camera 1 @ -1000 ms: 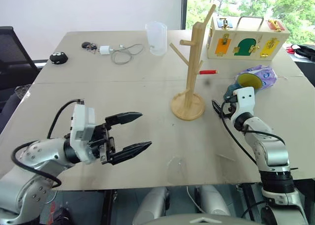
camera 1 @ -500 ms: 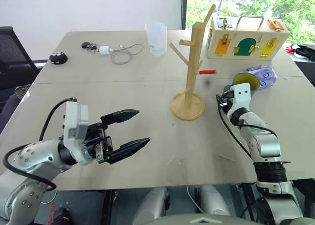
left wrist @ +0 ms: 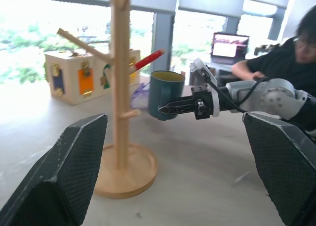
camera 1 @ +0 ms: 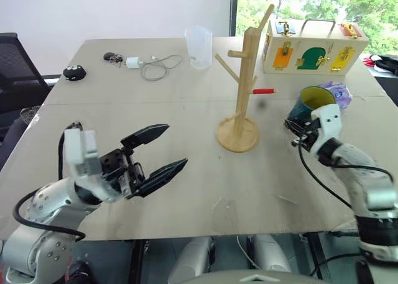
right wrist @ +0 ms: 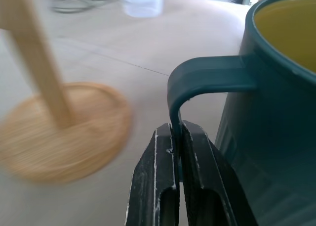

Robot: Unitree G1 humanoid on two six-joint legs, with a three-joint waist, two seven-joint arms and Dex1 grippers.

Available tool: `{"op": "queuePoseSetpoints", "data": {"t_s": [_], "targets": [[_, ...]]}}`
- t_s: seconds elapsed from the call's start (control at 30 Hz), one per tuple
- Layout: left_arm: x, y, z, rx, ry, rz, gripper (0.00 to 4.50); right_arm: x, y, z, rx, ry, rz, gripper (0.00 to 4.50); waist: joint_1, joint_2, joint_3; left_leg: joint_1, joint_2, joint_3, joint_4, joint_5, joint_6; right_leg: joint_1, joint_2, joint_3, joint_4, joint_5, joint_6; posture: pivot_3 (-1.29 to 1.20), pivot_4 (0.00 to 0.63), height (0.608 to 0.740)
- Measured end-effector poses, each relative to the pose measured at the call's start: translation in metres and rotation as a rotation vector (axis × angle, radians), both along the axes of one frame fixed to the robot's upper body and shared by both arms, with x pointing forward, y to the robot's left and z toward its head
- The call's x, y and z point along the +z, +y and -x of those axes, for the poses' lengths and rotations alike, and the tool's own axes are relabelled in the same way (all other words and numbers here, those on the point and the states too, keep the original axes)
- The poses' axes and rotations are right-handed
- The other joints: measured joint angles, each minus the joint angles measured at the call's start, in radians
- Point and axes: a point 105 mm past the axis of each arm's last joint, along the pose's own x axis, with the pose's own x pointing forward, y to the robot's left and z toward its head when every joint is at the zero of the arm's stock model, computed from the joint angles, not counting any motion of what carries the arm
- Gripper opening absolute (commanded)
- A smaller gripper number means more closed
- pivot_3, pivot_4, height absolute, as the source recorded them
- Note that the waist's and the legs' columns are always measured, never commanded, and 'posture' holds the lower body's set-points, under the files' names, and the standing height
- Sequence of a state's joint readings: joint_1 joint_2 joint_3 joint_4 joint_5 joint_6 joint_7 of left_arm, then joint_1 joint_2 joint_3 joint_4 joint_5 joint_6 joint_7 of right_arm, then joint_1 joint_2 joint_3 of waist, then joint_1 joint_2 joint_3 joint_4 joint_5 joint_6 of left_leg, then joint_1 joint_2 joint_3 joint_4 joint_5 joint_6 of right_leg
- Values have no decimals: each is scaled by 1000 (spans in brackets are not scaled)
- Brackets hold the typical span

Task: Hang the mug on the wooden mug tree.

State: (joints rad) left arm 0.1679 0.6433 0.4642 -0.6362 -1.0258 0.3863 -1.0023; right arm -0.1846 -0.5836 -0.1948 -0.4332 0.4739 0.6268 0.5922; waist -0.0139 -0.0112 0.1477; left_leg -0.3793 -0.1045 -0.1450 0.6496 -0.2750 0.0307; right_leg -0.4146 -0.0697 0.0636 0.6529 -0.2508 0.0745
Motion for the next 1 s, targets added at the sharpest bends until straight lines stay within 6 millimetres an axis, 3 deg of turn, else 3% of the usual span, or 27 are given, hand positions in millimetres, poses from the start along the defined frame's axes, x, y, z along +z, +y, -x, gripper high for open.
{"op": "queuePoseSetpoints", "data": {"t_s": [0.1, 0.27, 0.6, 0.93, 1.0], "targets": [[4, 7, 6, -46, 14, 19, 4500, 32, 4, 22, 94, -34, 40, 46, -2, 0, 0, 1, 1, 1, 0, 0, 0, 1, 0, -1, 0, 0, 0, 0, 150, 740], [2, 11, 4, -38, 33, 27, 4500, 58, 23, 32, 199, -44, 98, 46, 3, -1, 0, 0, 1, 0, 1, 0, 0, 2, 0, -2, -1, 0, 0, 0, 150, 740], [-3, 15, -2, 20, 60, 23, 4500, 57, 49, 25, 278, -16, 167, 46, 4, -1, 0, -2, 1, -1, 0, -1, 0, 1, -1, -4, -6, 1, -1, 0, 150, 740], [-8, 12, 8, 64, 78, 31, 4500, 65, 76, -3, 292, -65, 222, 46, 3, -2, 0, -2, 2, -1, 0, -1, 0, 1, -1, -6, -6, 1, -2, 0, 150, 740], [-8, 13, 8, 74, 77, 33, 4500, 61, 82, -8, 302, -55, 225, 587, 3, -1, 0, -2, 2, -1, 0, -1, 0, 1, -1, -6, -6, 1, -2, 0, 150, 740]]}}
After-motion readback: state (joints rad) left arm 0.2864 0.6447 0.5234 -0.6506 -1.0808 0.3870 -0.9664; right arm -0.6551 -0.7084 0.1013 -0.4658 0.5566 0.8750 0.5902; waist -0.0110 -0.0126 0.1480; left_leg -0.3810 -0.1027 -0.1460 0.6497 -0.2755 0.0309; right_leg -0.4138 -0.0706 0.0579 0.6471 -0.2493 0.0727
